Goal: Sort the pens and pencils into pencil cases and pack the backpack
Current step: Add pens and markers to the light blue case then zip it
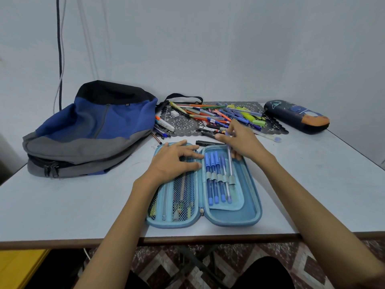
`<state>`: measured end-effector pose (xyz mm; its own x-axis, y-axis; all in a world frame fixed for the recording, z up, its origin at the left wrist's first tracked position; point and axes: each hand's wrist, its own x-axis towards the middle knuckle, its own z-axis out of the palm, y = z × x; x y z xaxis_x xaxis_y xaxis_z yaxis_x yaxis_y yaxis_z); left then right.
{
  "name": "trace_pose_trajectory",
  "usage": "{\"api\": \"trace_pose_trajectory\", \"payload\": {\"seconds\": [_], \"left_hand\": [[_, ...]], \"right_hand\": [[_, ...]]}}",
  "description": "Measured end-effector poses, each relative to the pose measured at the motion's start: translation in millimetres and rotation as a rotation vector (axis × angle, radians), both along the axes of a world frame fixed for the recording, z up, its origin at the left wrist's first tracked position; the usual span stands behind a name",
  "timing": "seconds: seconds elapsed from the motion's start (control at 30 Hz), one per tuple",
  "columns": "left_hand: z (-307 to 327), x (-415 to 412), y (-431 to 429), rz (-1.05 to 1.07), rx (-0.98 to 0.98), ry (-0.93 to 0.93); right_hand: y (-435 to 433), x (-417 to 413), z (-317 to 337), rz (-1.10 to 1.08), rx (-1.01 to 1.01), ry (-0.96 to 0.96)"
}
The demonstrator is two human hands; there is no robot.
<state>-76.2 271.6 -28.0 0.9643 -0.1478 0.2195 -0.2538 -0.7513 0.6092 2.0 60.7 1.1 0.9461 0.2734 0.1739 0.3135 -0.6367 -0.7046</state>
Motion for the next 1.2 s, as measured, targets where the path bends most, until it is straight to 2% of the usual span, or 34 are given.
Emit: {"api": "trace_pose_trajectory", "payload": {"seconds": [0.2,0.4,0.57,0.67,1.2], "left_hand": [[-1.3,1.0,0.5,0.000,-0.004,0.000],[-1.6,0.5,1.0,-0.007,-0.011,0.005],[-3.1,2.6,1.4,-0.004,0.010,-0.008],[-2.5,2.4,1.3,-0.006,0.013,0.001],[-2.2,1.9,1.4,-0.006,0.012,-0.001]], "right_hand": [[-2.7,-1.6,0.6,0.039,-0.211,0.009],[-1.3,-3.4,6.5,0.046,-0.303,0.071],[7.1,-9.1,15.3,0.119,-0.333,-0.015],[14.2,-15.6,15.7,0.203,-0.363,0.010],[15.6,-16.8,20.0,0.192,-0.397,0.010]]}}
